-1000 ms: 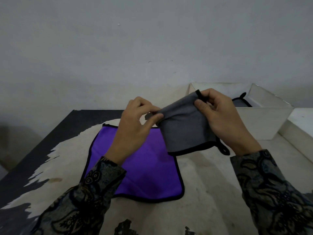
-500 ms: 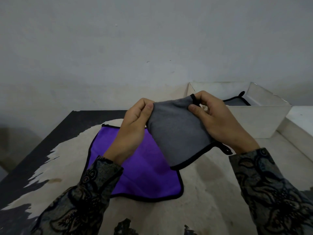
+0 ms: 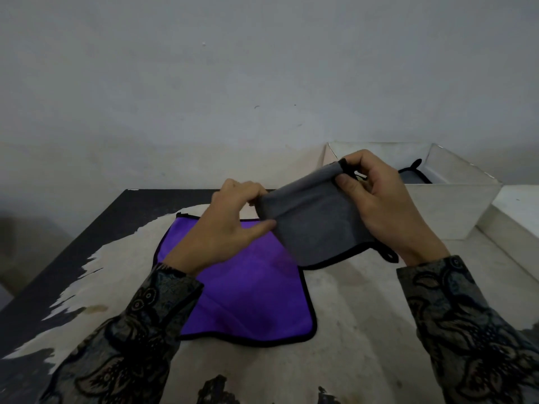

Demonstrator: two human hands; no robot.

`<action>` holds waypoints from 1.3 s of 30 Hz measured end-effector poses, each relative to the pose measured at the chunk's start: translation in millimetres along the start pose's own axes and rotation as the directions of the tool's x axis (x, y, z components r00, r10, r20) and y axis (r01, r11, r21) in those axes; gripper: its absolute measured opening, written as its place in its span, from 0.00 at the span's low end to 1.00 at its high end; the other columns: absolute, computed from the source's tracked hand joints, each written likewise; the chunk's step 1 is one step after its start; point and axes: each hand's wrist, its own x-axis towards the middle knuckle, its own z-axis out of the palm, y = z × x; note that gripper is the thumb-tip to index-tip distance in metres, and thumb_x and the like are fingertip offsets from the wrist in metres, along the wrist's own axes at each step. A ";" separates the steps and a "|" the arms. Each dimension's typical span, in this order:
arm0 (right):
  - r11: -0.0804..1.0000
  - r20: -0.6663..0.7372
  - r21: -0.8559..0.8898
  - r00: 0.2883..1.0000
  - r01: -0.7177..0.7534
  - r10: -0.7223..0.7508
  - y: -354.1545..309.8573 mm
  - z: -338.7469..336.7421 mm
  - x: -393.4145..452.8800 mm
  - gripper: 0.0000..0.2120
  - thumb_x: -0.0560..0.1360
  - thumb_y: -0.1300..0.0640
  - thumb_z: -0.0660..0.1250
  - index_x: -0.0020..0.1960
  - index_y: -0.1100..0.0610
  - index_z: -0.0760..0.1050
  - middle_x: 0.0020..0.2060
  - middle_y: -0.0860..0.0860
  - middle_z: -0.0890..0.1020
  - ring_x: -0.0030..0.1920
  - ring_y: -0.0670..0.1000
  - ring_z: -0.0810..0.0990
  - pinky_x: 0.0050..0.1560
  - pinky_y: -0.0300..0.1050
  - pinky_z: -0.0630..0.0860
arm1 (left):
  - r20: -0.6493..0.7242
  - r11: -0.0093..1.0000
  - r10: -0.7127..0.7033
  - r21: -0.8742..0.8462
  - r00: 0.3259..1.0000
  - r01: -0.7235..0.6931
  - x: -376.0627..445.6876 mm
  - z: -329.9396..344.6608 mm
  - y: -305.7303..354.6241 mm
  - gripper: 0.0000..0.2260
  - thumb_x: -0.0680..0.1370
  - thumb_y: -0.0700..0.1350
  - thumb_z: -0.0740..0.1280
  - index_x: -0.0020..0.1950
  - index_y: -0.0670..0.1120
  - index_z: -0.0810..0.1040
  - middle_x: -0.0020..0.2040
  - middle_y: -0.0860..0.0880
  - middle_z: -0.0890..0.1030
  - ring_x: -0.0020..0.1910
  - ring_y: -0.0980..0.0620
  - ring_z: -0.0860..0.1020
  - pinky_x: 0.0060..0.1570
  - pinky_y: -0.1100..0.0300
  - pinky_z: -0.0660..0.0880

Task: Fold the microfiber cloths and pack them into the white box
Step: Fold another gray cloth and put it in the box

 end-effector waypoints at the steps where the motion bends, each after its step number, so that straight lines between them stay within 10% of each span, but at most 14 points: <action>1: 1.000 0.003 0.008 1.000 0.000 0.000 0.3 0.3 0.1 0.05 0.81 0.63 0.63 0.52 0.55 0.76 0.47 0.50 0.81 0.45 0.42 0.81 0.44 0.36 0.78 | -0.039 0.999 0.037 -0.033 0.999 -0.038 1.6 -0.5 1.3 0.08 0.74 0.46 0.71 0.50 0.46 0.77 0.45 0.52 0.76 0.48 0.49 0.72 0.50 0.50 0.72; 11: 0.999 0.012 0.035 1.000 -0.014 0.013 4.9 -5.2 1.8 0.06 0.82 0.62 0.62 0.53 0.54 0.76 0.44 0.44 0.81 0.45 0.39 0.79 0.45 0.32 0.74 | -0.077 0.871 -0.003 -0.489 0.997 -0.035 4.2 2.4 2.4 0.13 0.80 0.34 0.64 0.64 0.42 0.78 0.56 0.44 0.80 0.57 0.49 0.79 0.56 0.55 0.77; 18: 0.995 0.185 -0.097 0.981 -0.034 0.052 9.8 0.6 0.7 0.06 0.81 0.62 0.63 0.56 0.58 0.77 0.51 0.49 0.83 0.55 0.43 0.81 0.53 0.33 0.75 | -0.107 0.616 -0.037 -0.786 0.994 -0.062 6.1 6.7 10.2 0.15 0.82 0.39 0.59 0.63 0.50 0.81 0.42 0.50 0.73 0.42 0.53 0.69 0.43 0.63 0.68; 26: 0.999 0.101 -0.049 0.995 0.009 -0.004 6.9 0.7 1.0 0.04 0.82 0.61 0.62 0.51 0.54 0.75 0.47 0.46 0.80 0.49 0.40 0.80 0.45 0.33 0.74 | -0.276 0.976 -0.050 -0.218 0.960 -0.012 3.7 3.1 16.3 0.08 0.77 0.46 0.70 0.57 0.51 0.81 0.33 0.51 0.69 0.37 0.54 0.70 0.42 0.48 0.72; 32: 0.997 0.138 0.054 0.988 0.061 -0.068 -3.8 -9.4 0.1 0.05 0.81 0.66 0.62 0.51 0.57 0.74 0.44 0.46 0.79 0.44 0.42 0.79 0.45 0.35 0.75 | -0.145 0.974 -0.117 0.176 0.983 0.142 15.1 -9.4 22.4 0.19 0.67 0.73 0.64 0.45 0.61 0.81 0.39 0.56 0.73 0.48 0.54 0.70 0.55 0.55 0.59; 39: 0.993 -0.024 0.119 1.000 0.005 -0.002 -0.6 -36.4 6.2 0.06 0.84 0.59 0.59 0.52 0.51 0.73 0.45 0.42 0.80 0.45 0.40 0.79 0.44 0.34 0.74 | 0.055 0.914 -0.105 -0.388 0.993 0.119 69.4 -10.9 43.8 0.11 0.74 0.52 0.72 0.43 0.45 0.78 0.42 0.50 0.75 0.39 0.57 0.74 0.37 0.67 0.71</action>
